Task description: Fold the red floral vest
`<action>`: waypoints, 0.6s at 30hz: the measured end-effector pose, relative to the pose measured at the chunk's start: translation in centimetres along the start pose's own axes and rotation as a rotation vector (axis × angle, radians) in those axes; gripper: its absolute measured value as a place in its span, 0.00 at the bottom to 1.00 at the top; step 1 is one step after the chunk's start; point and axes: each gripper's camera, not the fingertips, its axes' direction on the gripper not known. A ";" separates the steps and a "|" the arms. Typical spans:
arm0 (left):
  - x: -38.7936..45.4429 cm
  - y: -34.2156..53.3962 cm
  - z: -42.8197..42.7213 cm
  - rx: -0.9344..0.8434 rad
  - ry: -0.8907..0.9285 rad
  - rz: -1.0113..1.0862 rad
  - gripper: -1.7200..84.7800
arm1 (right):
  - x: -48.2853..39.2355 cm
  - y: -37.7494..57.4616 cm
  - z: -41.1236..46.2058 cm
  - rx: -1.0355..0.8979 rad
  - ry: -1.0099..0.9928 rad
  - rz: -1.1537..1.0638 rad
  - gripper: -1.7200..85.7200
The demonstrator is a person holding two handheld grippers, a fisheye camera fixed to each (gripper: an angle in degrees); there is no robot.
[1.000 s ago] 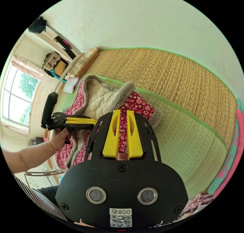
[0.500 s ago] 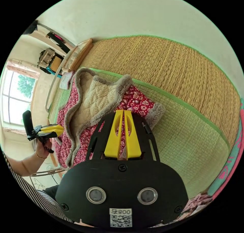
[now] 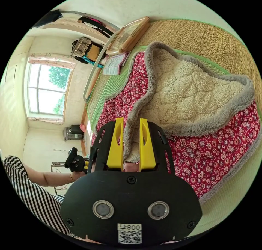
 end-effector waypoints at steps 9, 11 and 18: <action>-1.1 3.0 1.0 0.064 0.052 -0.021 0.03 | 0.7 -2.3 3.0 -0.075 -0.046 0.000 0.07; -1.2 3.6 1.3 0.081 0.070 -0.033 0.03 | 1.1 -2.3 3.4 -0.087 -0.009 0.008 0.07; 0.6 6.1 3.1 0.127 0.078 -0.020 0.06 | 0.4 -0.6 3.3 -0.050 0.198 -0.012 0.10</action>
